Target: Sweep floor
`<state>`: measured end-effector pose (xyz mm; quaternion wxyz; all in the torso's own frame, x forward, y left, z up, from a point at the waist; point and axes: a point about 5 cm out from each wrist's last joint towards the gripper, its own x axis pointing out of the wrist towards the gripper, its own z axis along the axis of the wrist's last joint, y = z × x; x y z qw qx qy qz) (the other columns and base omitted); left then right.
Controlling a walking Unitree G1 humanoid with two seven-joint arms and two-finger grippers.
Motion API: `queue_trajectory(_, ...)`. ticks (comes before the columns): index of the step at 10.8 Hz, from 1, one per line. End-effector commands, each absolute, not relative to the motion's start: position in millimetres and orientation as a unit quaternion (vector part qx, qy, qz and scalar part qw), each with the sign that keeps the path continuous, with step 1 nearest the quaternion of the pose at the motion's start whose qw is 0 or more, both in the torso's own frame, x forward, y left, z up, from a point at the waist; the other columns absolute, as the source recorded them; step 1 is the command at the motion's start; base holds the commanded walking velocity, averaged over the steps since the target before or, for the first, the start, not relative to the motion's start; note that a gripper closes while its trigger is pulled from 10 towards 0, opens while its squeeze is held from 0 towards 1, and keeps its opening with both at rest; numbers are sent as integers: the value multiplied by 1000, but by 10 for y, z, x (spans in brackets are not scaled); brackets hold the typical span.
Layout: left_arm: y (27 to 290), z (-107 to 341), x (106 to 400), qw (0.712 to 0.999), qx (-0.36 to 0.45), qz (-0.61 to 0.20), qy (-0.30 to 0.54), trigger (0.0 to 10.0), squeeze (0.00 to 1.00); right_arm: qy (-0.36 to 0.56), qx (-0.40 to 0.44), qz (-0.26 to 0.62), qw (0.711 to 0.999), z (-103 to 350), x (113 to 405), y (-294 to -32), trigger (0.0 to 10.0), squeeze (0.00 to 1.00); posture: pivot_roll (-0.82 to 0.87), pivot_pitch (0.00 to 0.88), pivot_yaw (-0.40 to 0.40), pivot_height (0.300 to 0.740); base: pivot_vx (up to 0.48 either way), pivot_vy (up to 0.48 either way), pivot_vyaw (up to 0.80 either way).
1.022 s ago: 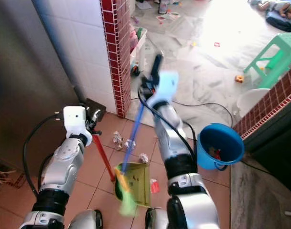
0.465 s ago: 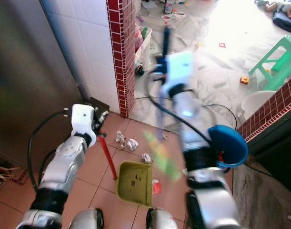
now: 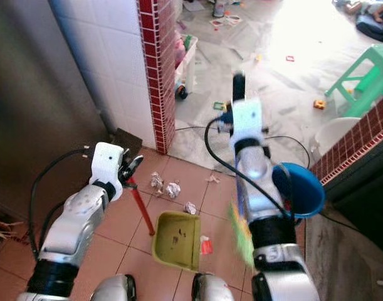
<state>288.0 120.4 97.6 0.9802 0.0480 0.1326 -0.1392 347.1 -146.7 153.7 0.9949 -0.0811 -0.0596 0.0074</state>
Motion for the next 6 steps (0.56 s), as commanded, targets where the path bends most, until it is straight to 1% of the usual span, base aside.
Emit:
queue_trajectory(1,1196,730,2765,967,67,-146,198,10000,0,-57,-59,-1,997,1560,3486,-1460,10000,0,17,117,-43,740,0,0,0)
queue_trajectory(3,1178,729,2748,968,53,-140,203,10000,0,-22,16,-9,1000,1522,3542,-1383,10000,0,16,106,-47,740,0,0,0)
queue_trajectory(5,1195,786,2804,972,38,-127,193,10000,0,-7,89,-11,996,1578,3613,-1377,10000,0,13,92,-51,740,0,0,0)
queue_trajectory(6,1200,805,2831,974,35,-121,189,10000,0,-13,103,-6,995,1637,3641,-1365,10000,0,10,83,-51,740,0,0,0)
